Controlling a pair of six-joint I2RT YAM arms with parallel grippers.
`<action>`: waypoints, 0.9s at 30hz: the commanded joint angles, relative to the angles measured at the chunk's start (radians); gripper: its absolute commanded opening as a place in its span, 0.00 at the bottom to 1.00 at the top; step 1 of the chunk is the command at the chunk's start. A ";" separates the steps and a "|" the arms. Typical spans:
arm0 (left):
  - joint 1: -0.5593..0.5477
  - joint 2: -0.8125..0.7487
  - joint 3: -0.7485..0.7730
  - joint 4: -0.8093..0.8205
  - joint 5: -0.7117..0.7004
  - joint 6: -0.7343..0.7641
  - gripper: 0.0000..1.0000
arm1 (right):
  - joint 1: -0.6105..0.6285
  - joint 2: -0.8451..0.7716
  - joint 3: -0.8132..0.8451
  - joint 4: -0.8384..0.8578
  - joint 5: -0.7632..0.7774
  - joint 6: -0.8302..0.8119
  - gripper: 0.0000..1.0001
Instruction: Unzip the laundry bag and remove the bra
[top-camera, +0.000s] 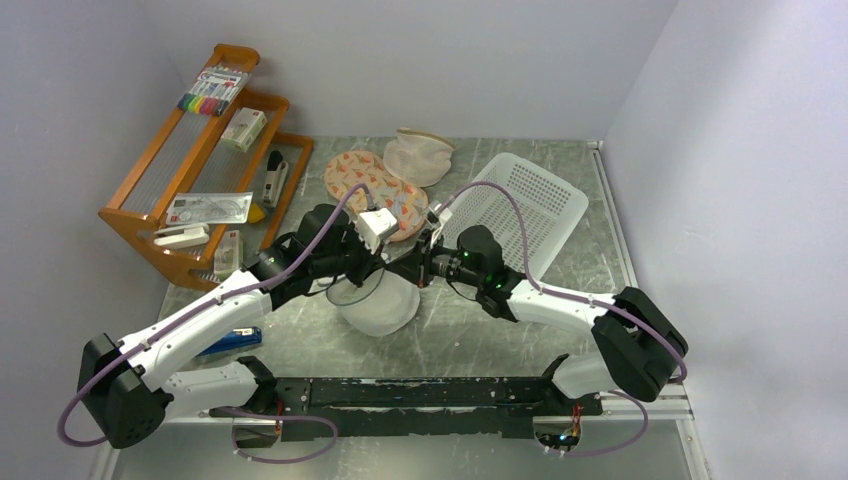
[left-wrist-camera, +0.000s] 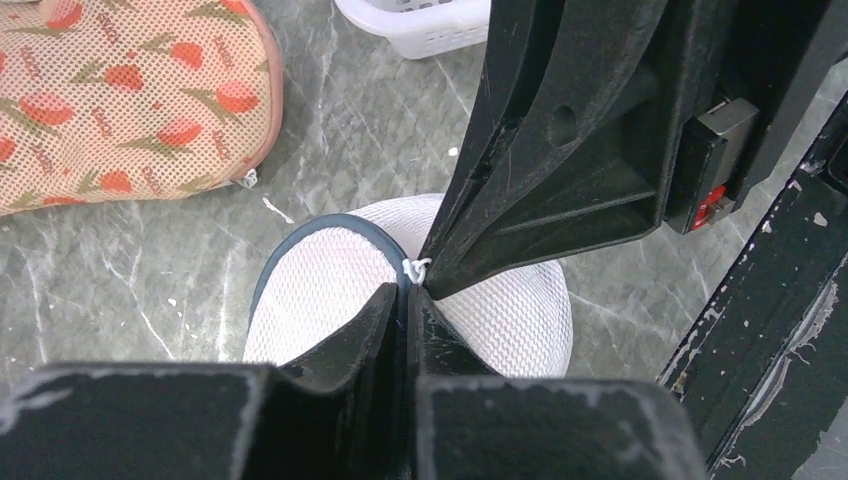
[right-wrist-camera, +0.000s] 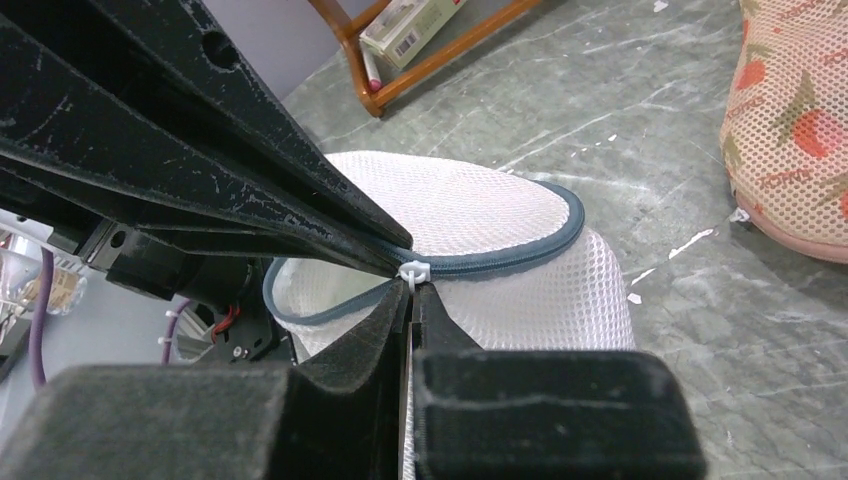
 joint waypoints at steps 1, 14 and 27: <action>-0.004 -0.021 0.012 0.013 0.008 0.006 0.13 | -0.022 -0.018 -0.012 0.017 0.047 0.021 0.00; -0.004 -0.127 -0.026 0.064 -0.032 0.004 0.07 | -0.180 0.085 -0.055 0.149 -0.114 0.177 0.00; -0.004 -0.046 -0.001 0.037 -0.006 0.010 0.39 | -0.117 0.008 -0.031 0.146 -0.165 0.083 0.00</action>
